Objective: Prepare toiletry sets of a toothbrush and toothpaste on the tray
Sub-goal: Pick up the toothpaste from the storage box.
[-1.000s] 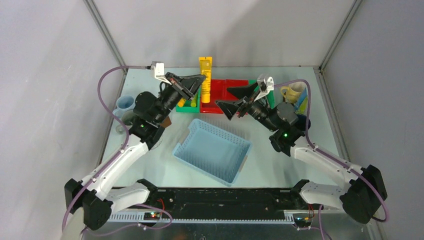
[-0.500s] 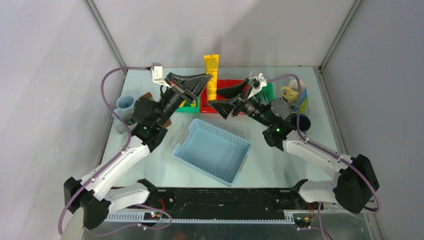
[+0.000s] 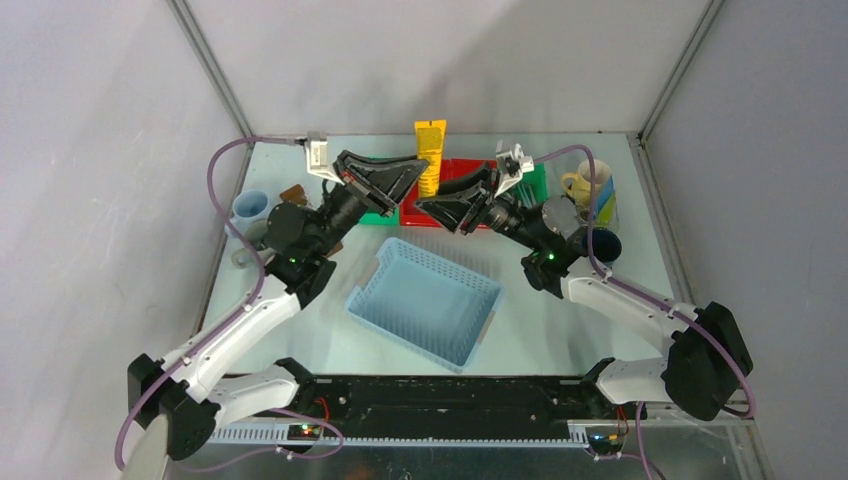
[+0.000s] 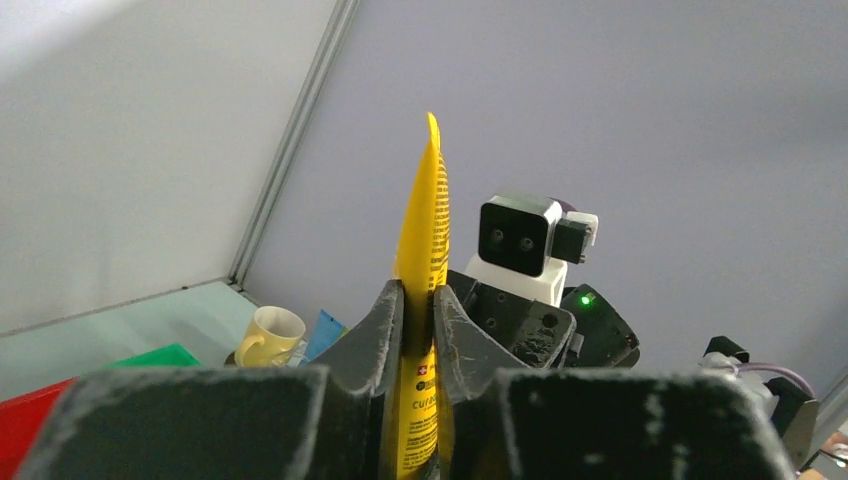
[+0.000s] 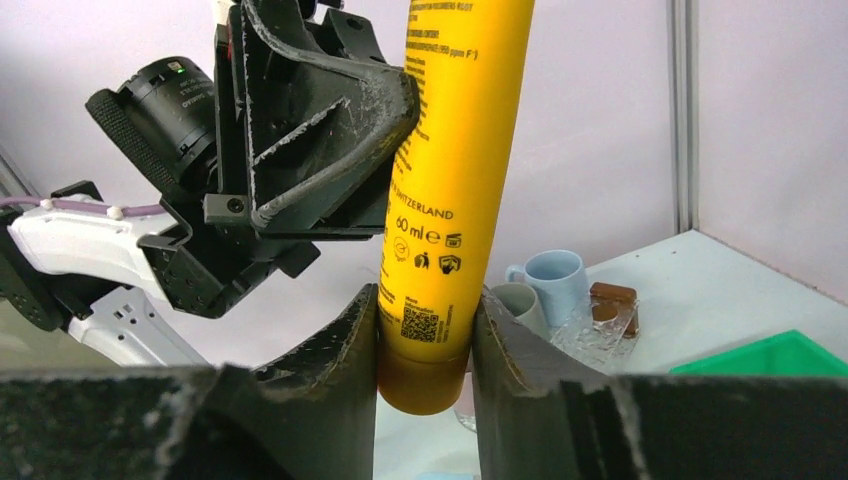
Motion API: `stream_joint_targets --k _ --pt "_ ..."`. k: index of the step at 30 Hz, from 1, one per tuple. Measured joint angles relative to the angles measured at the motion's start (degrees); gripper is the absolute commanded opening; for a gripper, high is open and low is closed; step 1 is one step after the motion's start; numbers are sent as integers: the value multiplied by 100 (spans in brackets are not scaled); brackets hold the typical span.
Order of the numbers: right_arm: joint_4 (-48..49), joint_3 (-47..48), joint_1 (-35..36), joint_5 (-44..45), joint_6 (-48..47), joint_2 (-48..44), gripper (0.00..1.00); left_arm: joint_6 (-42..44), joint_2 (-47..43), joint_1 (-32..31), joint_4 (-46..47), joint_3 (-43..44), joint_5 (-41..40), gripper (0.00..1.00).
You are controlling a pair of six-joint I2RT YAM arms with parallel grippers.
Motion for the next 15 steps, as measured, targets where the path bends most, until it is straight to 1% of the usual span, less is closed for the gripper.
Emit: stream_joint_targets --k 1,2,3,4,5,6,8,10,12,15 --pt "11 0 0 -20 -13 0 0 4 -20 -4 -13 0 0 26" --pt "13 7 2 -39 -31 -2 0 17 -46 -4 -39 -2 0 33" --pt "11 9 0 -74 -57 -2 0 59 -79 -4 -96 -2 -4 37" --pt "-13 9 0 -116 -109 -2 0 109 -131 -7 -168 -2 -17 47" --pt "-42 9 2 -155 -170 -2 0 157 -195 -7 -282 -2 -28 52" --pt "-79 9 11 -186 -219 -2 0 254 -286 -9 -422 0 -31 60" --pt "-186 9 13 -280 -352 -4 0 485 -485 -9 -813 28 -81 71" --pt "-289 9 13 -393 -472 -4 0 761 -651 -7 -1322 164 -149 76" --pt "-378 9 11 -520 -575 -11 0 1071 -780 2 -1996 468 -195 80" --pt "-483 9 11 -739 -697 -17 0 1561 -811 57 -3268 1292 -216 81"
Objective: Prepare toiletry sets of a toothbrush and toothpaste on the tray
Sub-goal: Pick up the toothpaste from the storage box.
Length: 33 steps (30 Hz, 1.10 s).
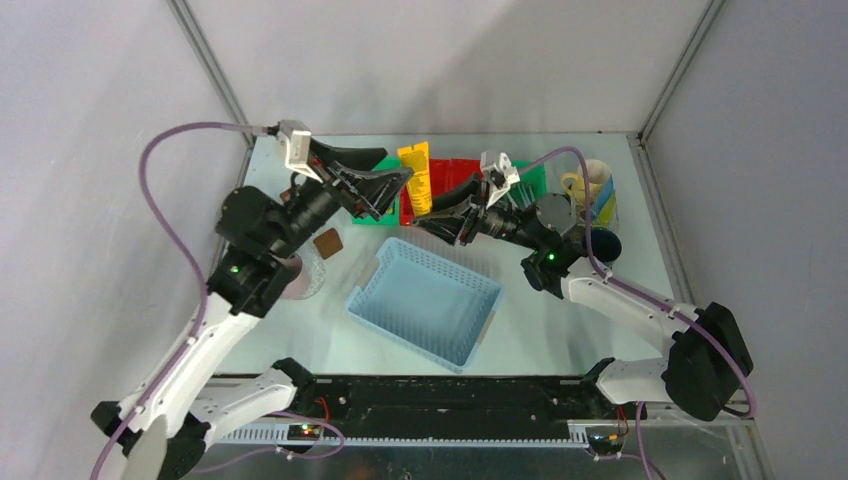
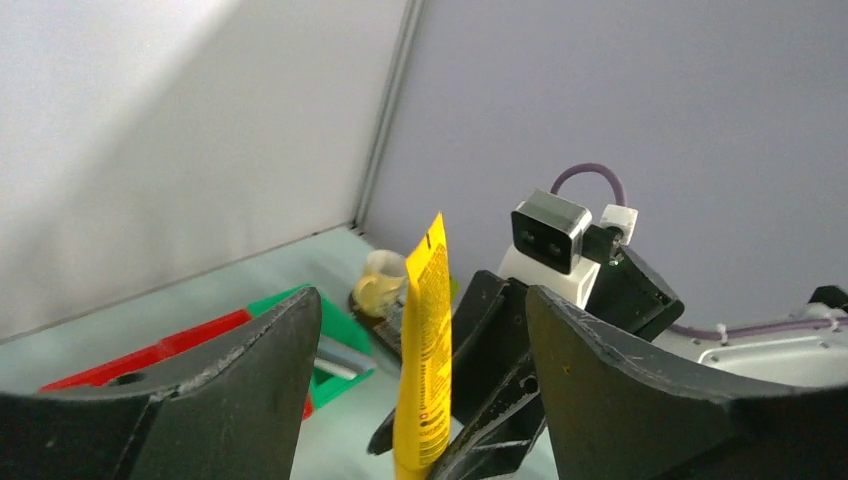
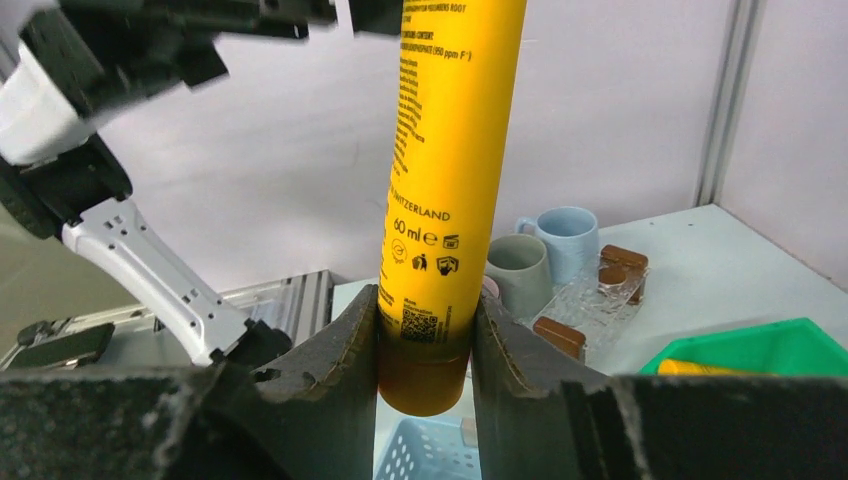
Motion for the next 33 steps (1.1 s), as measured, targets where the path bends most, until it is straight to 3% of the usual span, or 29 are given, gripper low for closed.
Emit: stream_joint_targets --k 6,15,25,33 --pt "-125 0 0 -407 -197 -9 0 555 87 225 -1937 1366 166 80" --pt "-319 0 0 -793 -363 -20 0 702 726 568 -3622 2387 857 76" --pt "-433 0 0 -1012 -470 -20 0 682 1078 575 -4343 2564 1432 61" --pt "-433 0 0 -1178 -496 -20 0 638 1080 575 -4347 2564 1591 60"
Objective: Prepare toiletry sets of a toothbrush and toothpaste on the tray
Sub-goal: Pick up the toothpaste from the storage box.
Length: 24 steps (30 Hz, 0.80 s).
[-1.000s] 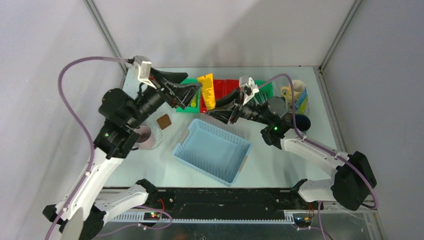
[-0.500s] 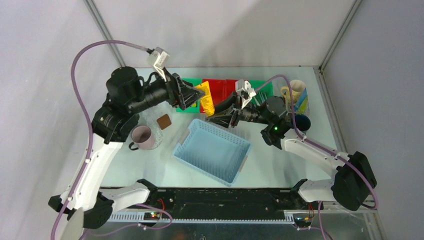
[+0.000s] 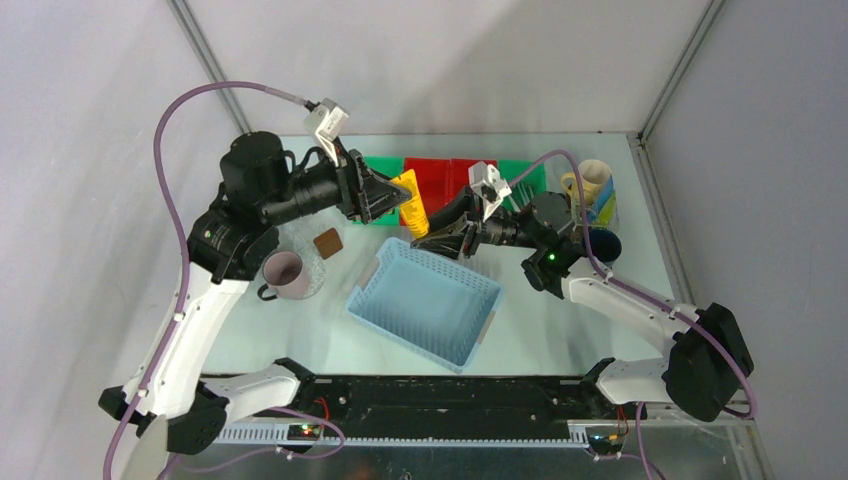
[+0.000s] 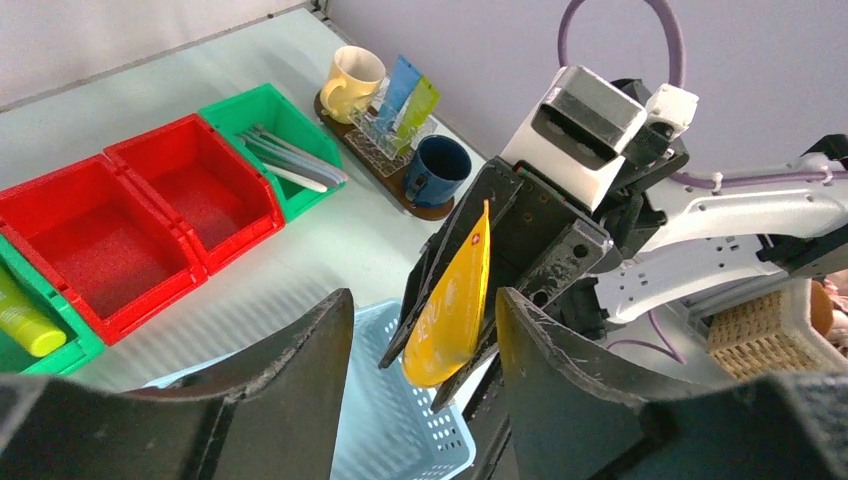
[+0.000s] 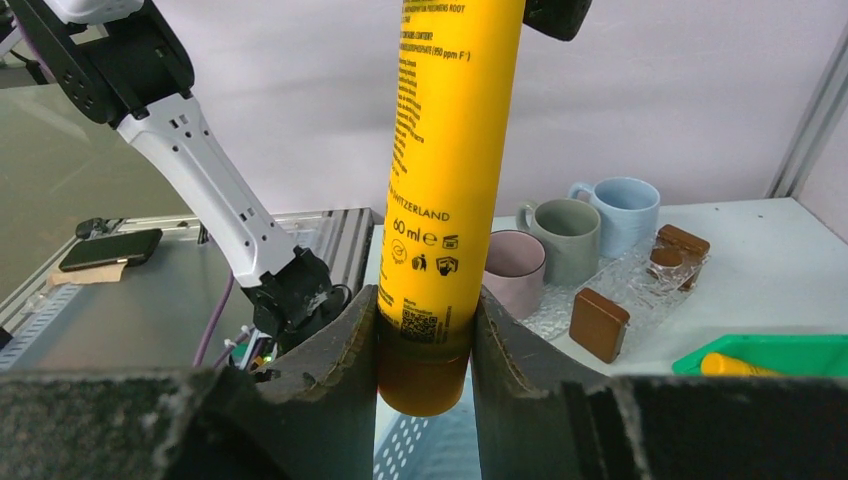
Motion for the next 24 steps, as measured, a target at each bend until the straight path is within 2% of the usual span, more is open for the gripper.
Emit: stream_joint_targets --k 6,13,17,20,23,24 --pt "0 0 11 -79 2 2 0 -133 0 0 195 0 122 57" --pt "0 0 20 -81 2 20 0 -201 0 0 358 0 208 46" --pt "0 0 35 -81 2 24 0 -243 0 0 389 0 258 27" --pt "-7 0 44 -79 2 28 0 -254 0 0 393 0 291 7" --pt "-28 0 44 -79 0 39 0 -229 -2 0 376 0 315 0" --pt "-48 0 48 -76 -7 39 6 -219 -2 0 365 0 313 0"
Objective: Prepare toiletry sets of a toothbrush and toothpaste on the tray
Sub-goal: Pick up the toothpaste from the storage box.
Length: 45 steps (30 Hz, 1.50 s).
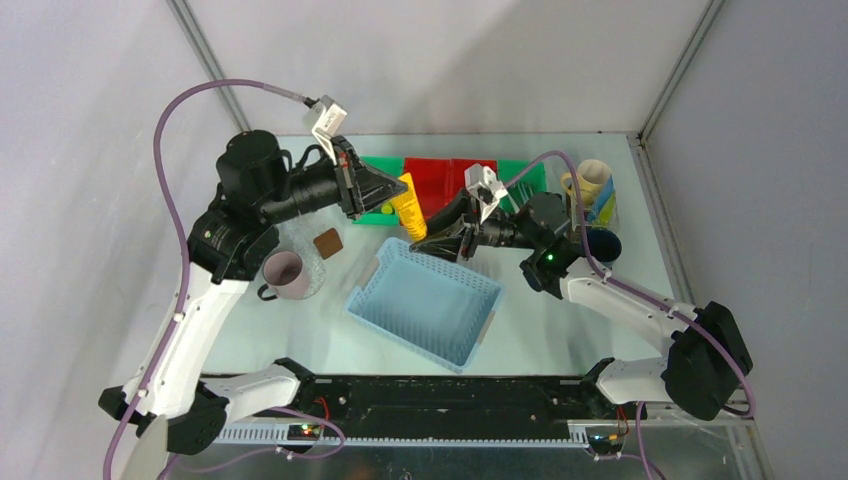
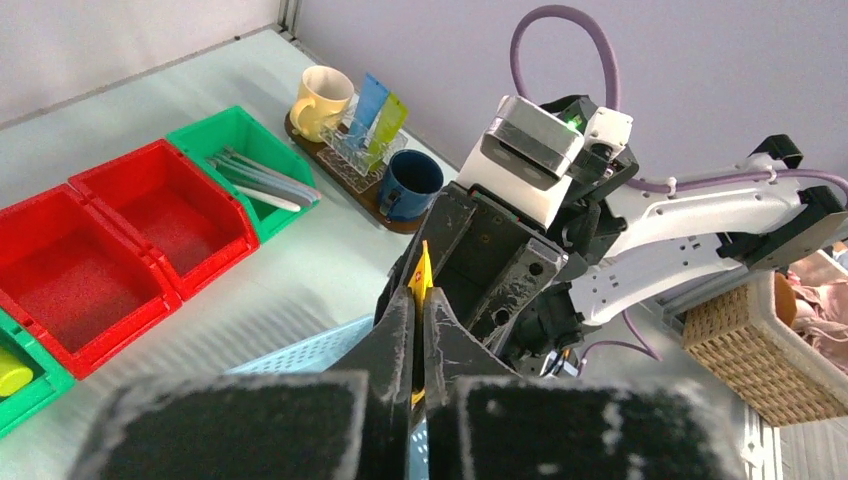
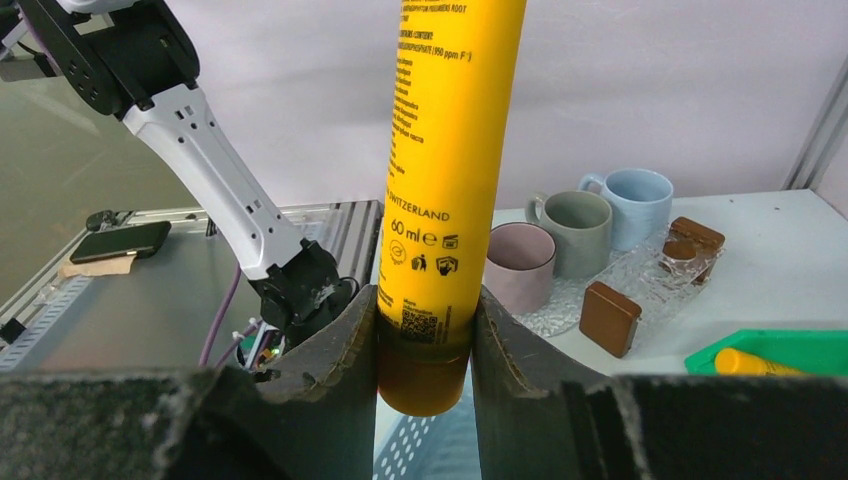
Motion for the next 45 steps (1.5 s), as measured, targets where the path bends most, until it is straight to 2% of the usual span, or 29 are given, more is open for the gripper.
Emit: stream_joint_targets --k 3,7,17,25,30,33,40,45 --pt "-90 0 0 24 -57 0 21 94 -4 0 -72 0 -42 0" --pt "-299 2 0 101 -170 -20 52 243 -42 -4 -245 0 -269 0" --pt "-1381 2 -483 573 -581 -732 79 664 -295 90 -774 -2 -1954 0" --pt "-3084 13 -723 1797 -1460 -2020 97 796 -424 310 -802 -232 -3521 0" --pt "-4070 4 -776 2874 -1947 -2712 100 782 -407 675 -568 -669 -4277 0" --pt "-4347 -175 -817 3510 -2149 -3202 99 728 -372 957 -236 -999 -4557 0" --pt "-4538 -973 -949 4878 -2570 -4428 99 627 -81 1582 588 -1473 -5156 0" --pt "-4579 -1458 -1023 5449 -2918 -4854 99 485 334 1991 1180 -1679 -5421 0"
